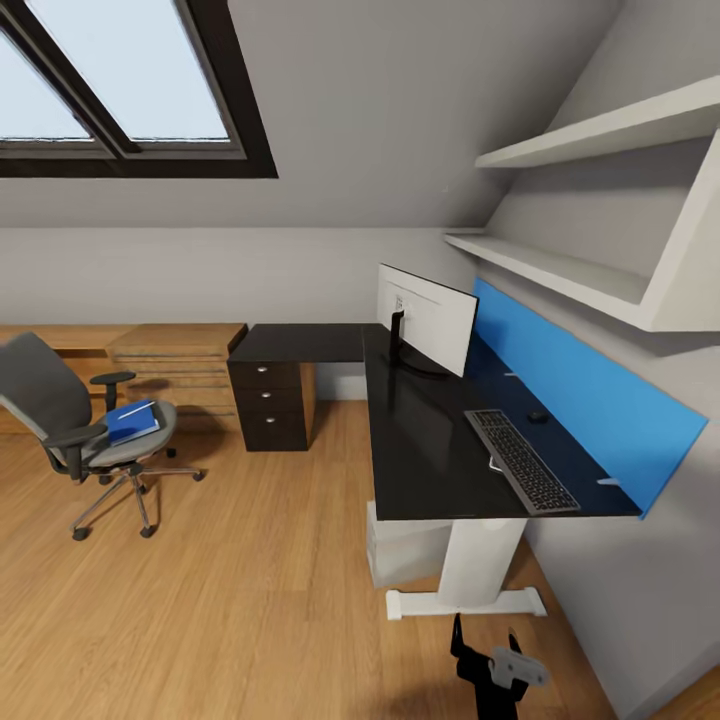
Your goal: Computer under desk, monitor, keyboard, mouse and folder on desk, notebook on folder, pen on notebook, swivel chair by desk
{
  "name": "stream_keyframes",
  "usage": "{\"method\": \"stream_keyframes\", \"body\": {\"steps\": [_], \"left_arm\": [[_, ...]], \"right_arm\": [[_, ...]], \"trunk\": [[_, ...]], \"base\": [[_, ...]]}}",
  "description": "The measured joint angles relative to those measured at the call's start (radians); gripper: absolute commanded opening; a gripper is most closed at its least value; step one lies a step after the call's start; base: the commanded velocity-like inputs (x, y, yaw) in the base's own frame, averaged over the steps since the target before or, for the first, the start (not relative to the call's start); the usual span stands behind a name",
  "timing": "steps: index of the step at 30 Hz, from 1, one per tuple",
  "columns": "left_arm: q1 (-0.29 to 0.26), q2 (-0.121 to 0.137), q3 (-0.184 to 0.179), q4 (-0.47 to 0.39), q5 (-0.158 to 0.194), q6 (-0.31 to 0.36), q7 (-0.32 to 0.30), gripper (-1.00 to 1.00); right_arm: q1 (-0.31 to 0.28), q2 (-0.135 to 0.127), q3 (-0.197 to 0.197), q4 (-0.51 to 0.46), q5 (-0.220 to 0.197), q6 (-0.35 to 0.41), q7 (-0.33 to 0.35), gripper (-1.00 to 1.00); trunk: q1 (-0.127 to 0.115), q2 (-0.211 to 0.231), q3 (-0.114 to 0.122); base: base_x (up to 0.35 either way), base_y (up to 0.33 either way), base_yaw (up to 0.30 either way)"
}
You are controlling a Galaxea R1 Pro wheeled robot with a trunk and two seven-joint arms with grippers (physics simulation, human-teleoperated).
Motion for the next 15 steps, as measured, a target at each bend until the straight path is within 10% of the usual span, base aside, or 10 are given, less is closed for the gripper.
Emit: {"method": "stream_keyframes", "body": {"steps": [9,15], "left_arm": [[0.0,0.001,0.0,0.0,-0.001,-0.006,0.0,1.0],[0.0,0.008,0.0,-0.002,-0.001,-0.01,0.001,1.0]], "right_arm": [[-0.001,0.006,-0.001,-0.114,0.0,0.065,0.0,1.0],[-0.001,0.001,0.002,-0.423,-0.034,0.395,-0.009,1.0]], "trunk": [[-0.035,0.063,0.028],[-0.058,0.105,0.047]], "base": [[0.0,0.0,0.0],[0.0,0.0,0.0]]}}
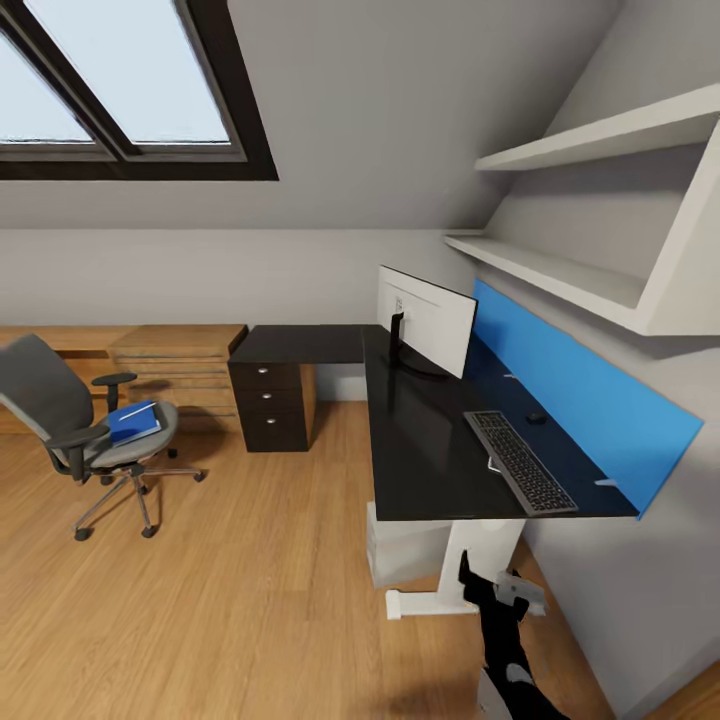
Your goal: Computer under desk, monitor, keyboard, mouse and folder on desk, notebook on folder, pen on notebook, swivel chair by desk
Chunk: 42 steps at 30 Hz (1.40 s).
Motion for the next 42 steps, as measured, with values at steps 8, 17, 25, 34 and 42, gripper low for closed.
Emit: {"method": "stream_keyframes", "body": {"steps": [8,17,25,34,42], "left_arm": [[0.0,0.0,0.0,-0.003,0.0,-0.037,0.007,1.0],[0.0,-0.007,-0.001,-0.054,-0.001,-0.063,-0.001,1.0],[-0.006,-0.034,-0.01,-0.459,-0.059,0.276,0.0,1.0],[-0.173,-0.087,-0.01,-0.795,-0.045,0.767,0.0,1.0],[-0.197,-0.032,-0.005,-0.832,-0.014,0.804,-0.001,1.0]], "right_arm": [[0.004,-0.001,0.001,-0.544,-0.054,0.662,0.001,1.0],[-0.121,-0.045,0.001,-0.726,-0.088,1.149,0.01,1.0],[-0.204,-0.088,0.003,-0.616,-0.156,1.247,0.014,1.0],[-0.211,-0.115,0.002,-0.68,-0.169,1.327,0.015,1.0],[-0.206,-0.11,0.0,-0.736,-0.168,1.357,0.014,1.0]], "trunk": [[-0.031,0.056,0.025],[-0.038,0.071,0.032],[-0.038,0.071,0.032],[-0.039,0.071,0.032],[-0.039,0.071,0.032]], "base": [[0.0,0.0,0.0],[0.0,0.0,0.0],[0.0,0.0,0.0],[0.0,0.0,0.0],[0.0,0.0,-0.003]]}}
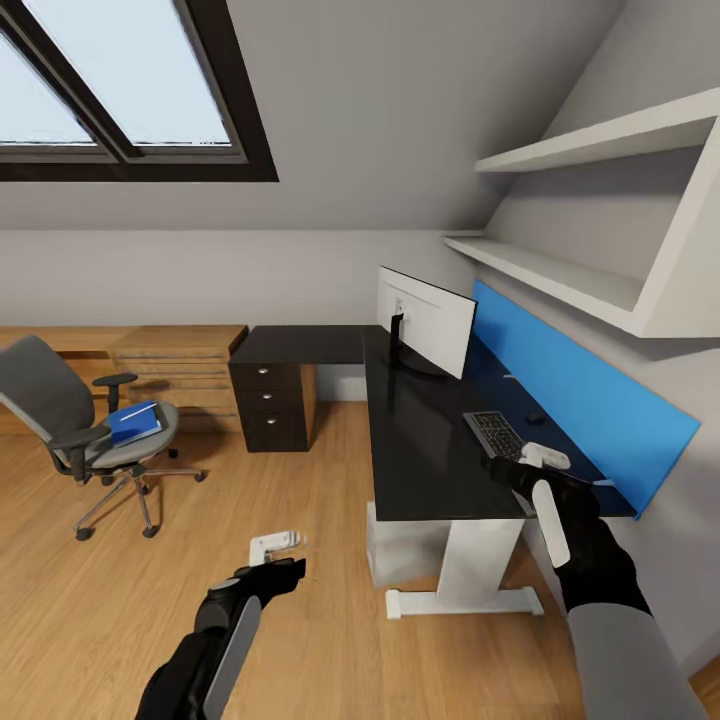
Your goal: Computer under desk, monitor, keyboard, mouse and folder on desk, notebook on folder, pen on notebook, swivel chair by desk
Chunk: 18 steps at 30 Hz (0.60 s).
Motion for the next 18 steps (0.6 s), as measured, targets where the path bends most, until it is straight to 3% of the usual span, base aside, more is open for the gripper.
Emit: {"method": "stream_keyframes", "body": {"steps": [5,18], "left_arm": [[0.0,0.018,-0.001,-0.009,0.003,0.0,0.004,1.0],[0.0,0.019,-0.003,-0.002,0.001,-0.001,0.009,1.0]], "right_arm": [[0.0,-0.002,0.0,0.007,0.002,-0.002,0.002,1.0],[0.001,-0.004,0.003,0.042,0.009,-0.052,0.004,1.0]], "trunk": [[0.0,0.0,0.0],[0.0,0.0,0.0]], "base": [[0.069,-0.11,-0.161],[0.175,-0.274,-0.254]]}}
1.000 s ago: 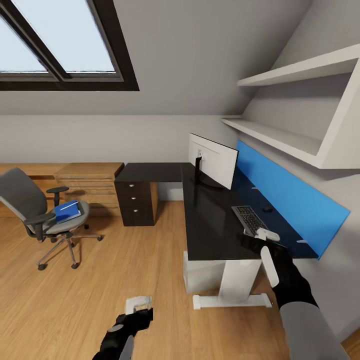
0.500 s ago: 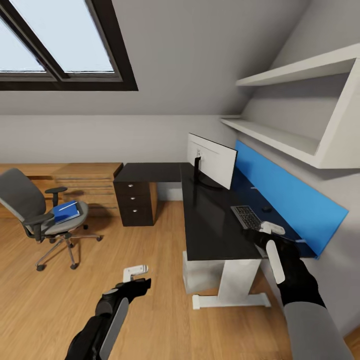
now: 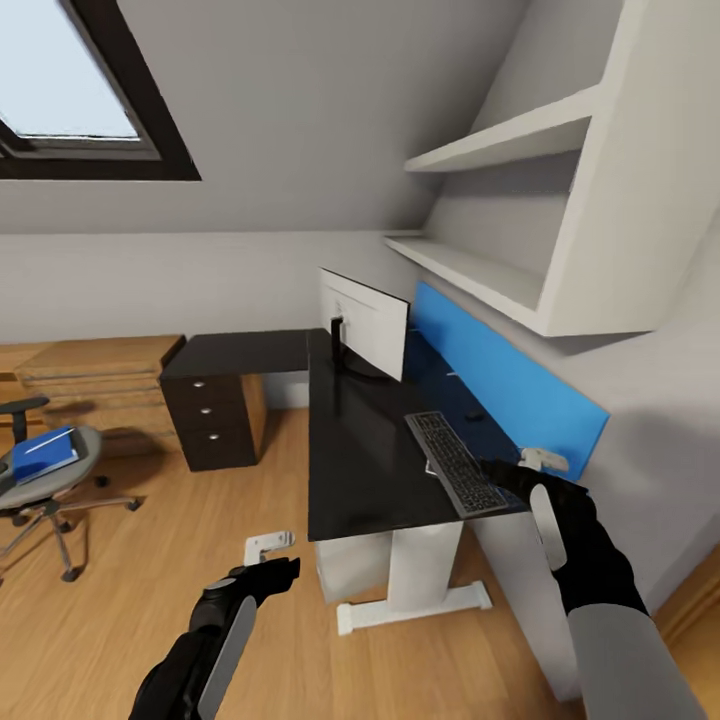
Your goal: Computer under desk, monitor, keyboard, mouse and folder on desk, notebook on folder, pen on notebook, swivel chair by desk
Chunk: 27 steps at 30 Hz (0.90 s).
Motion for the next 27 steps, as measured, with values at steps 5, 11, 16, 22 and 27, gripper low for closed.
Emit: {"method": "stream_keyframes", "body": {"steps": [5,11,16,22,27], "left_arm": [[0.0,0.0,0.0,0.002,0.0,-0.001,0.0,1.0],[0.0,0.0,0.0,0.003,0.0,-0.001,0.0,1.0],[0.0,0.0,0.0,0.003,0.0,-0.001,0.0,1.0],[0.0,0.0,0.0,0.003,0.002,-0.002,0.0,1.0],[0.0,0.0,0.0,0.003,0.003,-0.003,0.0,1.0]], "right_arm": [[0.0,0.0,0.02,0.008,0.012,-0.005,0.0,1.0],[0.001,0.0,0.034,0.014,0.031,-0.035,0.0,1.0],[0.001,-0.002,0.04,0.053,0.041,-0.088,0.0,1.0],[0.001,-0.002,0.124,0.139,0.077,-0.163,-0.001,1.0],[0.001,-0.004,0.29,0.184,0.092,-0.239,0.0,1.0]], "trunk": [[0.0,0.0,0.0],[0.0,0.0,0.0],[0.0,0.0,0.0],[0.0,0.0,0.0],[0.0,0.0,0.0]], "base": [[0.229,-0.26,-0.136],[0.236,-0.256,-0.036],[0.237,-0.255,-0.008],[0.189,-0.18,-0.001],[0.034,-0.029,0.0]]}}
